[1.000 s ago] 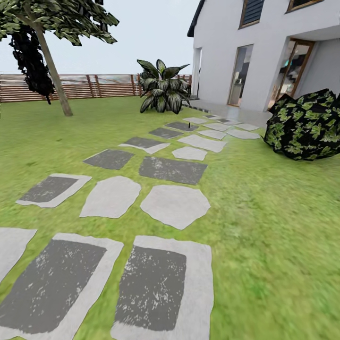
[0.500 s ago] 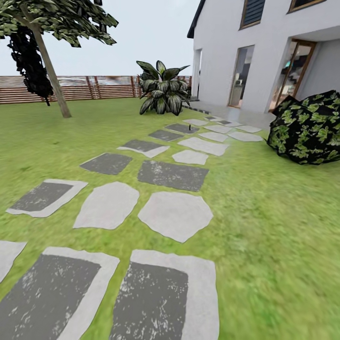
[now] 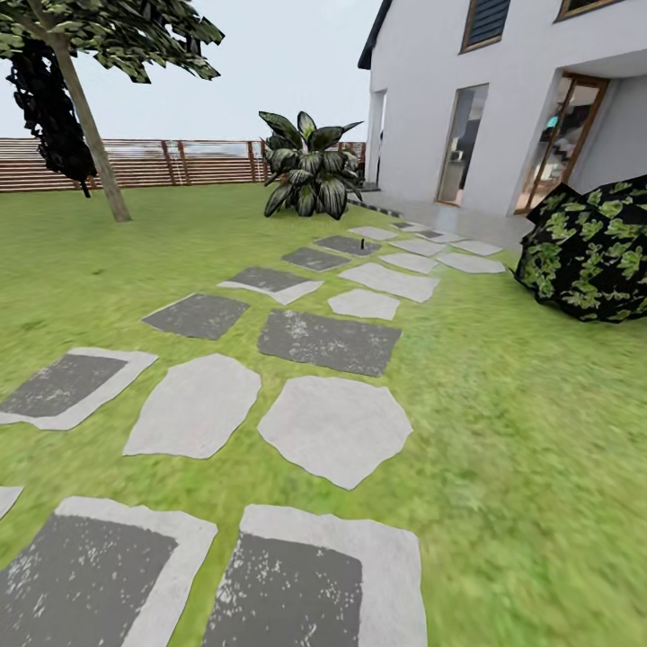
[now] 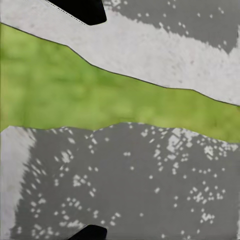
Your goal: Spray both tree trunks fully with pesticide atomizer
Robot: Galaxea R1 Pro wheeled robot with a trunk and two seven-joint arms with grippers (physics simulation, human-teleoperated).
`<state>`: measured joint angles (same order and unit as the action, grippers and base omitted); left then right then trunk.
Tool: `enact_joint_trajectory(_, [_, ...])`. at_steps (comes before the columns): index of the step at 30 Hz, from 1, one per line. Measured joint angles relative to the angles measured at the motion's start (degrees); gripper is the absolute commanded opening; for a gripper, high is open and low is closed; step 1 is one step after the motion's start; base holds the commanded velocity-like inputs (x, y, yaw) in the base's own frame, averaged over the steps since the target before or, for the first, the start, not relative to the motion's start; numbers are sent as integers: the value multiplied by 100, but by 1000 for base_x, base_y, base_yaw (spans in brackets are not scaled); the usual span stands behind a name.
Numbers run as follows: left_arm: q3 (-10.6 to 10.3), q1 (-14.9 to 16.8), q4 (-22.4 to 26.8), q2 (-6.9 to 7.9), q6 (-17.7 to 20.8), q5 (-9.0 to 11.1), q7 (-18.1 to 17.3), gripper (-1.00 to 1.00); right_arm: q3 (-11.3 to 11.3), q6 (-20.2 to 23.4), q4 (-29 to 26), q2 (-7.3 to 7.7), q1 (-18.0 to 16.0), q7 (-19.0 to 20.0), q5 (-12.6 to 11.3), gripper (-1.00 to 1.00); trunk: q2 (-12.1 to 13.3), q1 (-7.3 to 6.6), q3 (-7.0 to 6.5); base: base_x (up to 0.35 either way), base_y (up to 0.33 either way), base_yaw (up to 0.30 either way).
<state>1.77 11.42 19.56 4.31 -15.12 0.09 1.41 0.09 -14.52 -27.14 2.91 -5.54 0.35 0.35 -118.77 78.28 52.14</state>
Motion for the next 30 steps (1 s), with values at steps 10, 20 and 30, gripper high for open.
enact_joint_trajectory(10, [7,0,-30,0,-3,0,1,100,0,-5,-2,-1,0,0,0,100,0,0,0,339,0,0])
enact_joint_trajectory(20, [6,0,-31,0,-2,0,0,100,0,-3,2,-1,0,0,0,100,0,0,0,339,0,0])
enact_joint_trajectory(30, [7,0,-31,0,-2,0,0,100,0,-2,2,-1,0,0,0,100,0,0,0,339,0,0])
